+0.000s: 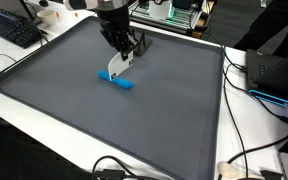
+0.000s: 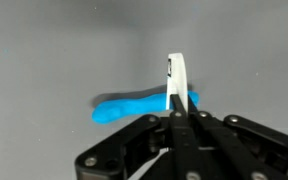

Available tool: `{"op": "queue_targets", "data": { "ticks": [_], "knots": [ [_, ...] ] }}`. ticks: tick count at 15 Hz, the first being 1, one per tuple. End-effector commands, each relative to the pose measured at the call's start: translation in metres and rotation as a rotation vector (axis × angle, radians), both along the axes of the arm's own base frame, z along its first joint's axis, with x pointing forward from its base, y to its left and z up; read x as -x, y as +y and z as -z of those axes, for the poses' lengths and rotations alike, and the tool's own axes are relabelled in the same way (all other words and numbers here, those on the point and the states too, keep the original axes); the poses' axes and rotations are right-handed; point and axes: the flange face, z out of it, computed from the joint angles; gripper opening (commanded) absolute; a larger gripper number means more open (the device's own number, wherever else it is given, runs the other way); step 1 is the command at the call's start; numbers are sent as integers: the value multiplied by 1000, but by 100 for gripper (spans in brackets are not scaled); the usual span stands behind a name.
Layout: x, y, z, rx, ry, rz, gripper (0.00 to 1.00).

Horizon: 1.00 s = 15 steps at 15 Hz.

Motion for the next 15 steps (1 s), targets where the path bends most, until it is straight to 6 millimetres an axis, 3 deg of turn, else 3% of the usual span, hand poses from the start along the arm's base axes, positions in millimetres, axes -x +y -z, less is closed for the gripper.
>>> {"op": "queue_targets", "data": {
  "ticks": [1, 15],
  "knots": [
    [-7, 8, 7, 16, 35, -73, 1],
    [-33, 15, 43, 50, 76, -168, 1]
  ]
}}
